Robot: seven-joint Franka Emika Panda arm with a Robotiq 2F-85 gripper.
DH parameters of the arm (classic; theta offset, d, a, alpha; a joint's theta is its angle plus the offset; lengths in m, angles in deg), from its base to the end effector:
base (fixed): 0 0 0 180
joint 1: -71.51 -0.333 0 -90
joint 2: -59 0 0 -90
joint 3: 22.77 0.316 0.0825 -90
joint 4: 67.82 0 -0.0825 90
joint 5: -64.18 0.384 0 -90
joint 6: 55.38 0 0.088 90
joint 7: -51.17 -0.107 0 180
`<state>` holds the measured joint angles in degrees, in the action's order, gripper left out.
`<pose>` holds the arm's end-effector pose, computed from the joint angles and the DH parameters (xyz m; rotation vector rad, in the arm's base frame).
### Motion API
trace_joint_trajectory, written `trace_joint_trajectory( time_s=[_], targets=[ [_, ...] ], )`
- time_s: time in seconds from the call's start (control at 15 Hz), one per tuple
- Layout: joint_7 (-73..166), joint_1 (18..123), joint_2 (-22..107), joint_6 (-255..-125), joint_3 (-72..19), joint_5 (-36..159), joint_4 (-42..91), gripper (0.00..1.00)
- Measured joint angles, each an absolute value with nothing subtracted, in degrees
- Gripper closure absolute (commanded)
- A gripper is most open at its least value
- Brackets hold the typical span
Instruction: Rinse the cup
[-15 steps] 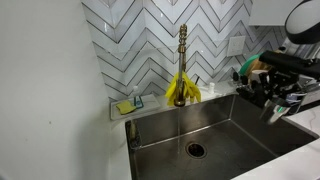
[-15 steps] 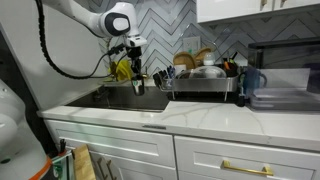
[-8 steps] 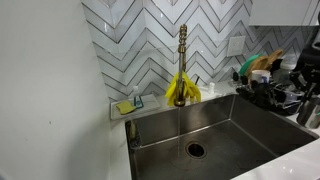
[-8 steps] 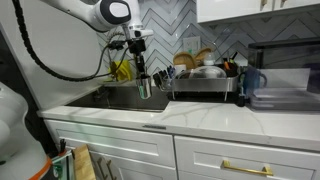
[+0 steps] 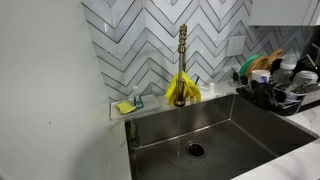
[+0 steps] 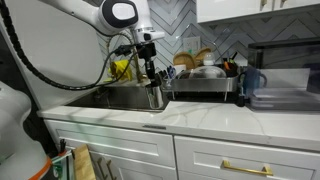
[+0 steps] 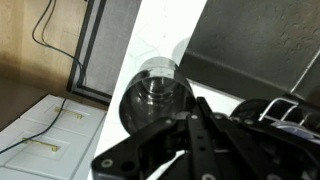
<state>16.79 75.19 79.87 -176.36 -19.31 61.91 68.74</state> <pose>0.4439 -0.0024 0.4669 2.9767 -0.9013 0.1618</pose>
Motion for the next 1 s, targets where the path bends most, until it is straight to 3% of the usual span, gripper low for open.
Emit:
trace_joint_trajectory(
  time_s=[1.0],
  targets=[
    [16.2,80.0,79.3,-187.9,-21.5,62.6,75.7,0.99]
  ],
)
